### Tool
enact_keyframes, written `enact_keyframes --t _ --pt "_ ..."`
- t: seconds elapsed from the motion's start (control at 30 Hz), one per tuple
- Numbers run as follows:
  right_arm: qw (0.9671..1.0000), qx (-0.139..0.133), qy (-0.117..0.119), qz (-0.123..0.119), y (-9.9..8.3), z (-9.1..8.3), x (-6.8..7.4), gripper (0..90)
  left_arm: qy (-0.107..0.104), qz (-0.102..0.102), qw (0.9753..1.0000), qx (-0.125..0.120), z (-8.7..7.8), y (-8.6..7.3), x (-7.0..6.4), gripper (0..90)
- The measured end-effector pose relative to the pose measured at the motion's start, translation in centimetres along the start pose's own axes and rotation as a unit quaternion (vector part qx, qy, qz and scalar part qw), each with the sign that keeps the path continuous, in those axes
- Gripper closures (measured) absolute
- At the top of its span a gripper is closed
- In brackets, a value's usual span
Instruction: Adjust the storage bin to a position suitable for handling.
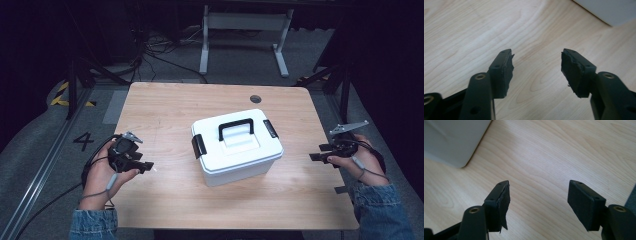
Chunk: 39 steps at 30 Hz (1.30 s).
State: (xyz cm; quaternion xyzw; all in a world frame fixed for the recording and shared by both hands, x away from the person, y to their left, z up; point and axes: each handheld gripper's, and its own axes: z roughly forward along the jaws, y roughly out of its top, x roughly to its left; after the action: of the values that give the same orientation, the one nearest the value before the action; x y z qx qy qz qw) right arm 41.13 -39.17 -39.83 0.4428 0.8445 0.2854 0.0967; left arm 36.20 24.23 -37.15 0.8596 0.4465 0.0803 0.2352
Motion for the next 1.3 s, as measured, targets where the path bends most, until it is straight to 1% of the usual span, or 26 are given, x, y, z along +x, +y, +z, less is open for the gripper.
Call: enact_keyframes --t 0.03,0.07,0.1,0.13,0.2,0.23,0.3,0.37,0.43,0.47,0.5,0.53,0.57,0.6,0.67,0.77,0.83,0.87,0.93,0.97,1.0,1.07,1.1,1.17,1.23,1.3 --pt "1.0000 -0.002 -0.004 0.003 0.0 0.0 0.0 34.9 0.002 0.006 1.0000 0.000 -0.1 0.1 0.0 45.5" --pt "1.0000 -0.003 -0.007 0.004 0.1 -0.1 0.0 34.9 -0.005 0.005 1.0000 -0.005 -0.2 0.3 0.0 46.6" --pt "0.9999 -0.006 -0.008 0.002 0.1 -0.2 0.0 34.9 -0.006 0.007 0.9999 -0.010 -0.4 0.5 -0.1 46.8" --pt "0.9999 -0.011 -0.004 0.003 0.1 -0.3 0.0 34.9 -0.005 0.006 0.9998 -0.015 -0.5 0.6 -0.2 46.4" --pt "0.9998 -0.018 -0.003 0.001 0.1 -0.5 0.0 34.9 -0.003 0.011 0.9996 -0.025 -0.8 1.1 -0.4 45.1" --pt "0.9998 -0.021 -0.002 -0.002 0.1 -0.5 0.1 34.9 -0.003 0.016 0.9994 -0.030 -0.9 1.4 -0.5 44.5" --pt "0.9994 -0.033 -0.002 -0.008 0.2 -0.5 0.2 35.2 -0.004 0.018 0.9992 -0.035 -1.2 1.8 -0.9 43.9" --pt "0.9992 -0.037 0.000 -0.014 0.2 -0.5 0.3 38.4 -0.005 0.025 0.9989 -0.040 -1.5 2.4 -1.1 43.6" --pt "0.9990 -0.041 0.000 -0.015 0.2 -0.6 0.5 39.3 -0.010 0.020 0.9987 -0.046 -1.8 2.9 -1.4 43.0" --pt "0.9989 -0.041 -0.002 -0.022 0.2 -0.6 0.6 40.6 -0.011 0.025 0.9983 -0.051 -2.0 3.3 -1.5 43.0" --pt "0.9989 -0.040 -0.002 -0.026 0.3 -0.6 0.6 42.3 -0.018 0.023 0.9981 -0.055 -2.2 3.6 -1.8 42.9" --pt "0.9988 -0.039 -0.002 -0.030 0.3 -0.7 0.7 45.6 -0.021 0.029 0.9976 -0.059 -2.4 4.0 -2.0 42.8" --pt "0.9986 -0.040 0.003 -0.034 0.3 -0.7 0.8 48.3 -0.025 0.034 0.9972 -0.062 -2.5 4.4 -2.2 42.7" --pt "0.9982 -0.044 0.010 -0.038 0.3 -0.6 0.8 48.7 -0.029 0.033 0.9970 -0.064 -2.6 4.6 -2.5 42.7" --pt "0.9980 -0.046 0.019 -0.038 0.2 -0.5 0.9 50.0 -0.036 0.036 0.9964 -0.067 -2.9 5.3 -2.9 42.8" --pt "0.9977 -0.048 0.026 -0.040 0.1 -0.4 0.9 52.0 -0.042 0.041 0.9955 -0.074 -3.2 6.5 -3.5 42.8" --pt "0.9977 -0.049 0.026 -0.040 0.0 -0.3 1.0 52.0 -0.047 0.047 0.9947 -0.078 -3.4 7.2 -3.8 42.6" --pt "0.9978 -0.047 0.027 -0.038 0.0 -0.3 1.0 51.8 -0.051 0.046 0.9944 -0.081 -3.4 7.5 -4.0 42.6" --pt "0.9979 -0.048 0.028 -0.034 -0.1 -0.2 1.2 49.9 -0.057 0.056 0.9930 -0.087 -3.5 8.3 -4.4 41.9" --pt "0.9980 -0.047 0.029 -0.030 -0.2 -0.2 1.2 49.6 -0.059 0.064 0.9919 -0.093 -3.6 8.8 -4.7 41.6" --pt "0.9983 -0.044 0.028 -0.027 -0.2 -0.2 1.3 48.4 -0.059 0.069 0.9916 -0.092 -3.6 9.1 -4.9 41.4" --pt "0.9985 -0.043 0.027 -0.022 -0.4 -0.2 1.4 48.1 -0.062 0.080 0.9902 -0.097 -3.6 9.9 -5.4 41.4" --pt "0.9985 -0.044 0.026 -0.021 -0.5 -0.2 1.5 48.1 -0.063 0.080 0.9897 -0.100 -3.5 10.2 -5.6 41.4" --pt "0.9985 -0.044 0.026 -0.020 -0.6 -0.3 1.5 48.1 -0.066 0.089 0.9887 -0.101 -3.4 11.0 -6.1 41.4" --pt "0.9984 -0.047 0.025 -0.020 -0.8 -0.4 1.5 48.1 -0.072 0.093 0.9876 -0.105 -3.2 11.7 -6.6 41.4" --pt "0.9984 -0.048 0.023 -0.020 -0.9 -0.5 1.5 48.1 -0.076 0.100 0.9866 -0.103 -3.0 12.6 -7.1 41.4"
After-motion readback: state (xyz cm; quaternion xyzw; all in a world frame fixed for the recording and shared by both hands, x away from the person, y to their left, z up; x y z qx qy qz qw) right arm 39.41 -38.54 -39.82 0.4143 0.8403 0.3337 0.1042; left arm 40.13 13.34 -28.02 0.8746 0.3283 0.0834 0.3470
